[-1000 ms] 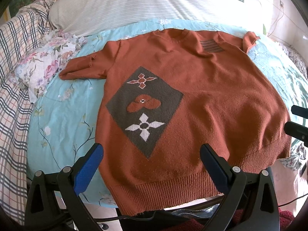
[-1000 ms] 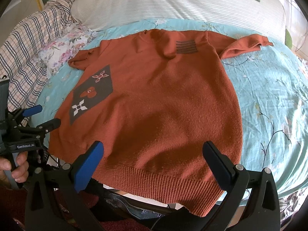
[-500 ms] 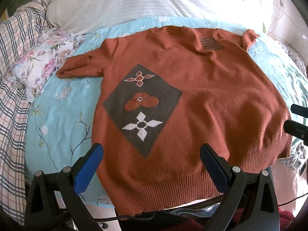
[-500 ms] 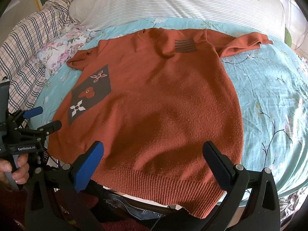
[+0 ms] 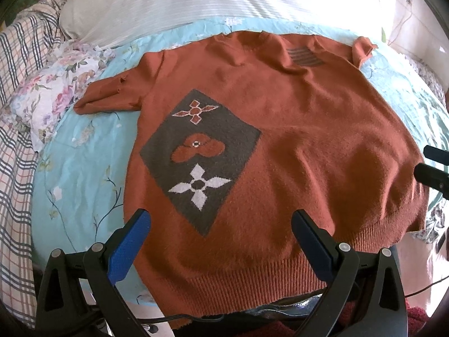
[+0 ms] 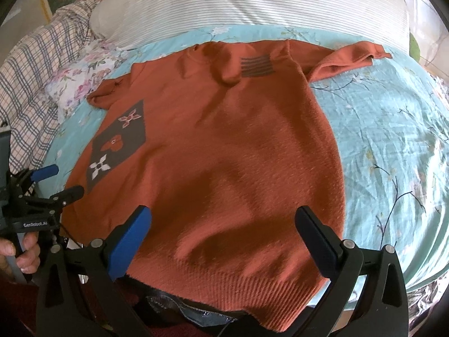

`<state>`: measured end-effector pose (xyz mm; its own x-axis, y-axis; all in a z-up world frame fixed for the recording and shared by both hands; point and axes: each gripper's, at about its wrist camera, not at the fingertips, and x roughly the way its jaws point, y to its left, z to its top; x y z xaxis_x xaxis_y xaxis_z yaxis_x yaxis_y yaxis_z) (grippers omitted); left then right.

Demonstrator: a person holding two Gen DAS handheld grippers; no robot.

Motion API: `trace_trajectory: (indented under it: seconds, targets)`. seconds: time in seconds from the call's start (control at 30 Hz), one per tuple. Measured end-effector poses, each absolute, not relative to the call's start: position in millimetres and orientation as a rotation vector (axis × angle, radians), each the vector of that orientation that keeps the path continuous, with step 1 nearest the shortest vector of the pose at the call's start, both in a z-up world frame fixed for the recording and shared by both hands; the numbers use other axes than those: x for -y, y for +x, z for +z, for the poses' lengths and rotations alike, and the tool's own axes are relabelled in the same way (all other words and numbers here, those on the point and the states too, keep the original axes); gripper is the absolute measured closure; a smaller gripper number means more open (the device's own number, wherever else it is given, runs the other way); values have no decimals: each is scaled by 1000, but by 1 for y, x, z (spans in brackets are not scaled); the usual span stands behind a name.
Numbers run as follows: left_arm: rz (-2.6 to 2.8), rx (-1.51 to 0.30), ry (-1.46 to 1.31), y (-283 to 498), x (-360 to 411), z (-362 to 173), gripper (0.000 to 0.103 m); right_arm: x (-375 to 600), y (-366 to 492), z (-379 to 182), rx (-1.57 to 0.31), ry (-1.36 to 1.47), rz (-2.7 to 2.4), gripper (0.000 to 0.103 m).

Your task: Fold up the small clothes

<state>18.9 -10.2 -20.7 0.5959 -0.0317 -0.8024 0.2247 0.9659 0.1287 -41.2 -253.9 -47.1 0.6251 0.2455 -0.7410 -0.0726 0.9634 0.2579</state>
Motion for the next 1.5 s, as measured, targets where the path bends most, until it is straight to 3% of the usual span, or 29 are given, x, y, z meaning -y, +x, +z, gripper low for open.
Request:
trace_trajectory:
  seconds: [0.47,0.67,0.97,1.03,1.1,1.5]
  targets:
    - [-118,-948,243,64,11,-31,3,338,20,-48,-883,351,85,2]
    - [-113,-977,249,83,17,-37,3,400,71,-46,-834,466,46,8]
    - [-130,-1052,267,99,30,-55,3,501,150,-41,-735,612,-64,30]
    - [-135,-1064,268,103,33,-60,3,529,166,-42,-711,647,-115,43]
    - [-137,-1075,275,107,38,-66,3,561,184,-46,-688,713,-164,49]
    - [-106,-1102,236,152,42,-76,3,653,277,-55,-589,784,-331,53]
